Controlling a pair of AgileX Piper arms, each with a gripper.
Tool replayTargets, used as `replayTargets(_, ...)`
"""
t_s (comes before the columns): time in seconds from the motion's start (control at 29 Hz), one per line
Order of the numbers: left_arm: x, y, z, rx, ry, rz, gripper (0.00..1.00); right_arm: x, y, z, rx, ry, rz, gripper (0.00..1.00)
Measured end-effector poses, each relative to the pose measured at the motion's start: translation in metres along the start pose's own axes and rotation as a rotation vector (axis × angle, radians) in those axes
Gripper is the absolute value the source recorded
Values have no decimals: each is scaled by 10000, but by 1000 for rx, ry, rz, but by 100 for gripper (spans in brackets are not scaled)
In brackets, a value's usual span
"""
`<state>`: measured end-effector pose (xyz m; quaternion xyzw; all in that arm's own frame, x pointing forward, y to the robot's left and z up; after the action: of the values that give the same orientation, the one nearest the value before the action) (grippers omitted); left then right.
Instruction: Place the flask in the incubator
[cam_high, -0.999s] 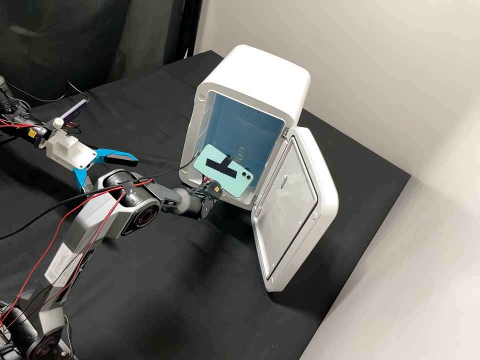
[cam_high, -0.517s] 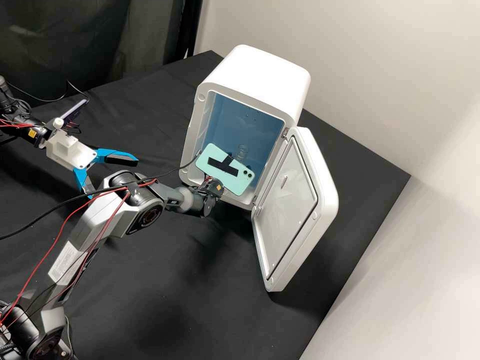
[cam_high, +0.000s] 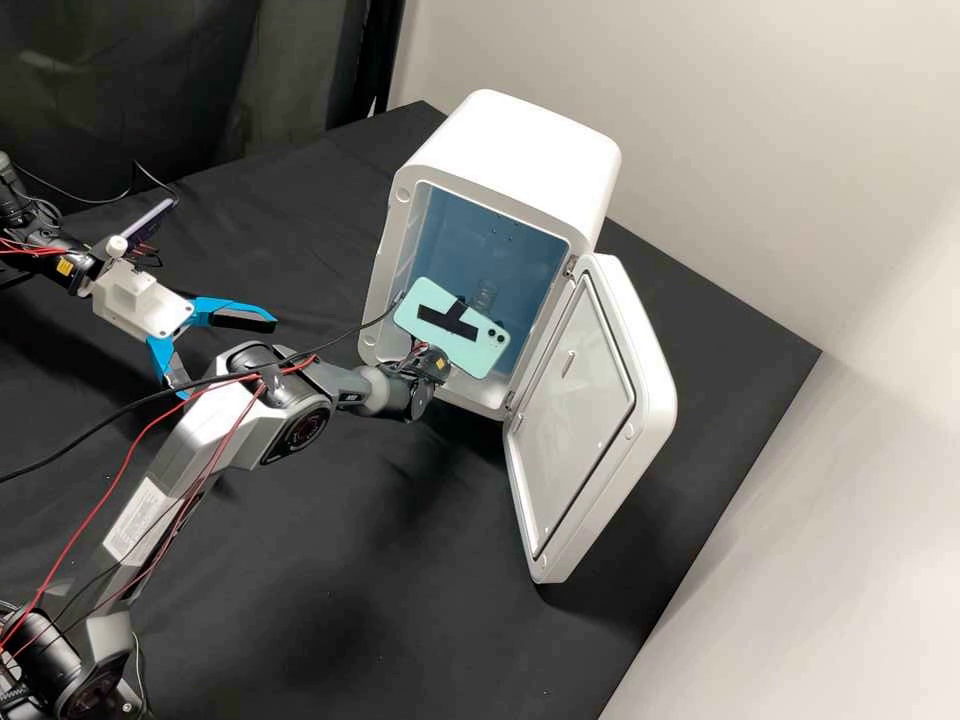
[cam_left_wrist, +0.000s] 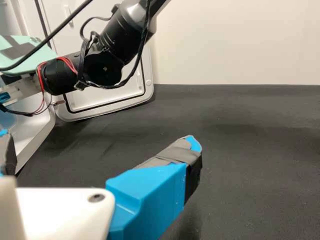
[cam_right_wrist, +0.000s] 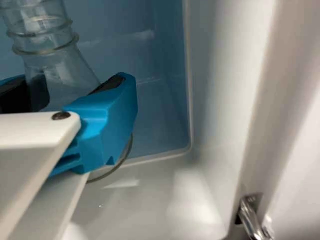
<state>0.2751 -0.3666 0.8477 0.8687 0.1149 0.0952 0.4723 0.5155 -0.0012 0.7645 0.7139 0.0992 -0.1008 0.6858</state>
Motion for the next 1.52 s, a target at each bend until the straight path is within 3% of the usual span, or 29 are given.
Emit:
replayTargets(0.21, 11, 8, 1, 0, 1, -2, 100, 72, -31, -1, -13, 6, 8, 0)
replayTargets(0.55, 11, 8, 1, 0, 1, -2, 100, 99, -79, -4, -60, 14, 14, 0)
replayTargets(0.69, 11, 8, 1, 0, 1, -2, 100, 106, -89, 18, -56, 13, 22, 0)
replayTargets(0.72, 11, 8, 1, 0, 1, -2, 100, 106, -88, 18, -54, 13, 23, 100)
replayTargets(1.52, 11, 8, 1, 0, 1, -2, 100, 122, -140, 71, -104, -22, 24, 100)
